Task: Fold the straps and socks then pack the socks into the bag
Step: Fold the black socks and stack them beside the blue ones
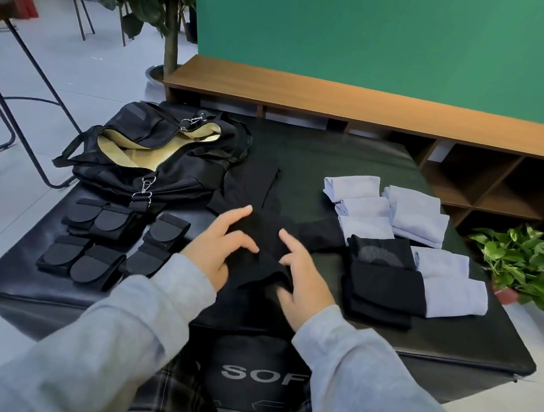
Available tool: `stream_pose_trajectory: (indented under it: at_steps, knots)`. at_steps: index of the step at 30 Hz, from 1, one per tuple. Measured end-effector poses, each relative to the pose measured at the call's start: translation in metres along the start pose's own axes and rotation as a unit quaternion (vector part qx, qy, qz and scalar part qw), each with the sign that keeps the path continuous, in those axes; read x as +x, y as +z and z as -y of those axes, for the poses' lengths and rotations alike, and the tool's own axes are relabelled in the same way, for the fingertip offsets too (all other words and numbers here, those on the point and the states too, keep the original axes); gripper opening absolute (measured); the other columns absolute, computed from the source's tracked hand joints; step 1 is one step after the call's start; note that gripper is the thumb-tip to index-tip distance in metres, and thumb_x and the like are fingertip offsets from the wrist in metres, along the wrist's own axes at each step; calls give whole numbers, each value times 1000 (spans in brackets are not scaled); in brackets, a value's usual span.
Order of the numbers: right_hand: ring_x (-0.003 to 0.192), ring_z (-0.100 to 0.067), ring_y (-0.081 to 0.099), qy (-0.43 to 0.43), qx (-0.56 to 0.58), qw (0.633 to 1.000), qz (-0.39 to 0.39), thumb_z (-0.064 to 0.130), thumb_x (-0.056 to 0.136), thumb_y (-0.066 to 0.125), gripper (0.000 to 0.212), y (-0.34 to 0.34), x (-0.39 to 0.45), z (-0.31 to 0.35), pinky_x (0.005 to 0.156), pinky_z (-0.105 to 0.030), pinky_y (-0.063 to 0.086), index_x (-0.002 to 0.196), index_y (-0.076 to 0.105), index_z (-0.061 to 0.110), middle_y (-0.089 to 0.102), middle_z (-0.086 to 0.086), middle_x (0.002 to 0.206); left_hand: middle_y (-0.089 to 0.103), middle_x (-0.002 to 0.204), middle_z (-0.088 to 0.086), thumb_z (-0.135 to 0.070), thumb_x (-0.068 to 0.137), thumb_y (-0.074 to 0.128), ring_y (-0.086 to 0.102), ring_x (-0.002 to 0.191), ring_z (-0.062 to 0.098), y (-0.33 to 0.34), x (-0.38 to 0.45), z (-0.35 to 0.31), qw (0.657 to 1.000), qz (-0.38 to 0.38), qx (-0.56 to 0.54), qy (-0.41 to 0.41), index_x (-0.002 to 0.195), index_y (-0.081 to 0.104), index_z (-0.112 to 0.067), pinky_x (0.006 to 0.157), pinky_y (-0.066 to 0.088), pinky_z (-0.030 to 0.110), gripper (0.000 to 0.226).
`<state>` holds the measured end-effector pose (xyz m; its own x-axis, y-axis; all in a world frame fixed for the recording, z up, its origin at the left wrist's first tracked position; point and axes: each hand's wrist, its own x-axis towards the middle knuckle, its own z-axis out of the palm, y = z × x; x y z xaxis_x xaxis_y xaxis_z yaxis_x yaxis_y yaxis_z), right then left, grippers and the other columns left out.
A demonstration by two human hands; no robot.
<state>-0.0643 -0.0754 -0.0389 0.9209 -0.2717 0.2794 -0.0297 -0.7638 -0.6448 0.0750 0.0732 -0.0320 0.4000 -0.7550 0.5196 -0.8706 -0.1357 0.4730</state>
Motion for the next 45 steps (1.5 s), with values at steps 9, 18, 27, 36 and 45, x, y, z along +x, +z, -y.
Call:
stream_pose_trajectory:
  at_steps: [9,18,27,36,45]
  knots:
    - [92,-21,61,-17,-77,992,97,29,77,47,33,13,-33,-23,73,-27,44,100,56,7,19,18,149,33,145,-4,13,40,63,47,123,40,44,-64,18,994,80,73,-33,85,45,-35,100,21,53,68]
    - [97,-15,58,38,-69,989,127,47,79,28,55,23,-42,-30,79,-16,34,113,56,14,34,15,148,39,137,-1,-28,61,63,39,126,33,50,-82,20,992,76,-6,-102,83,44,-37,99,30,50,30]
    - [129,-8,40,77,-54,989,114,47,88,34,51,34,-36,-37,105,-14,25,122,56,16,45,12,140,19,142,-14,-74,56,30,-6,137,8,47,-67,8,959,167,17,-228,85,51,-33,111,-3,23,54]
    - [107,-8,40,120,-88,986,75,39,98,41,34,37,-18,-41,96,-23,35,110,56,11,54,3,112,40,143,-12,-74,63,10,15,141,8,44,-56,7,955,126,28,-268,105,67,-13,111,15,24,93]
    - [90,-11,42,176,-74,979,68,36,97,45,27,37,-6,-39,82,-19,36,77,47,18,42,7,97,65,109,-2,-59,75,46,52,111,23,55,-56,23,968,9,39,-248,49,29,-30,90,37,30,42]
